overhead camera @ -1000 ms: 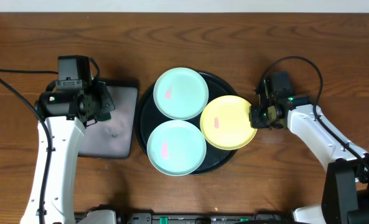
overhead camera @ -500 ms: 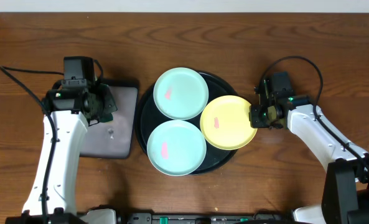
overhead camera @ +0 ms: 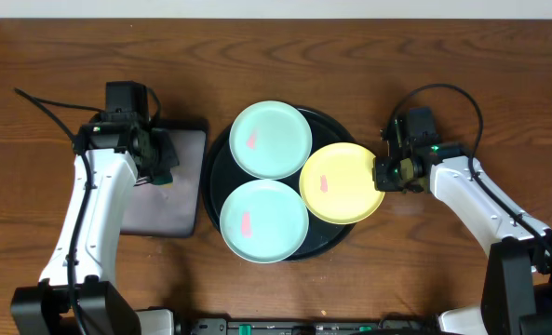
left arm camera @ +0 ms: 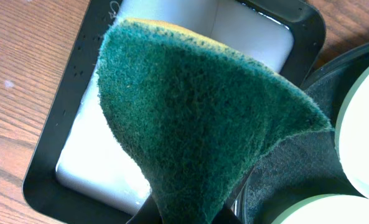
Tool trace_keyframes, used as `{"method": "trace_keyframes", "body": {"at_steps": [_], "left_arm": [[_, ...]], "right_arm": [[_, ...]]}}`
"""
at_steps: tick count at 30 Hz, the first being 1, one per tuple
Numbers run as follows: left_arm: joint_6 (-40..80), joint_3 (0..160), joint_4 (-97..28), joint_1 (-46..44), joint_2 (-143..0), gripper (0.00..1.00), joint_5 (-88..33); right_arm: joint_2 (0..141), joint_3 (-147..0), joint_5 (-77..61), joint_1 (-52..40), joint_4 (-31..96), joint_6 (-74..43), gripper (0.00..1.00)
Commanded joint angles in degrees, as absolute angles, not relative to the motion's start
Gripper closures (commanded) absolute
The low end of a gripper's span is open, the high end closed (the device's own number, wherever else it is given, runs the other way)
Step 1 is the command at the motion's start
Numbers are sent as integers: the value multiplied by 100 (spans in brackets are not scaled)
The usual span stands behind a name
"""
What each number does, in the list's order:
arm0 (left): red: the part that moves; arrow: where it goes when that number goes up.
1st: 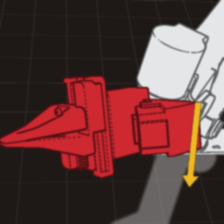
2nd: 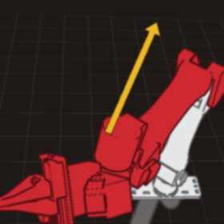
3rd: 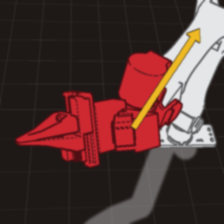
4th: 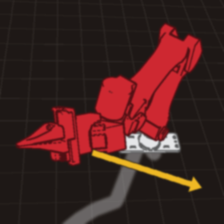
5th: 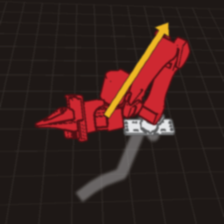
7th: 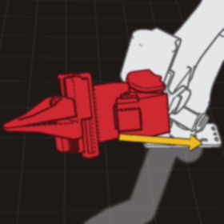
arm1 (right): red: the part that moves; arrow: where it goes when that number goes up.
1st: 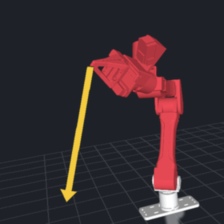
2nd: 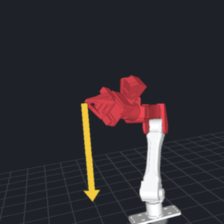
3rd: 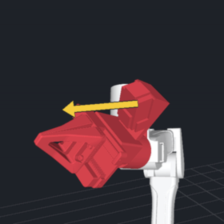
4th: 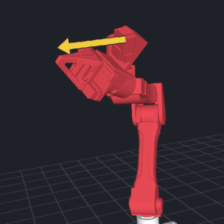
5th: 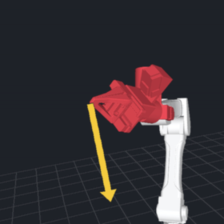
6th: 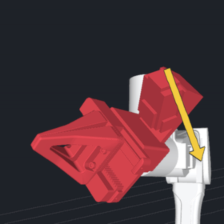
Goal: Clean dirty plates on tray and stack at the side
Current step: 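Lift the green sponge with the left gripper above the holder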
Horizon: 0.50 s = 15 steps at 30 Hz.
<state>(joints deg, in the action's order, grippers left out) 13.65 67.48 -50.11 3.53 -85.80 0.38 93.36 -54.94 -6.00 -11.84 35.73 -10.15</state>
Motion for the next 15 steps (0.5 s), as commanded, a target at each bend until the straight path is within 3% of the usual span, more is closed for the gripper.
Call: {"method": "trace_keyframes", "body": {"at_steps": [1, 6, 11, 15], "left_arm": [[1317, 6718, -5004, 344, -8617, 92, 113], [1319, 6718, -5006, 344, -8617, 93, 113], [1319, 6716, -5006, 344, -8617, 93, 113], [1319, 6716, -5006, 344, -8617, 92, 113]], "right_arm": [[9382, -5452, -631, -1286, 3562, -1026, 83], [9382, -5452, -633, -1286, 3562, -1026, 99], [9382, -5452, -633, -1286, 3562, -1026, 99], [9382, -5452, -633, -1286, 3559, -1026, 92]]}}
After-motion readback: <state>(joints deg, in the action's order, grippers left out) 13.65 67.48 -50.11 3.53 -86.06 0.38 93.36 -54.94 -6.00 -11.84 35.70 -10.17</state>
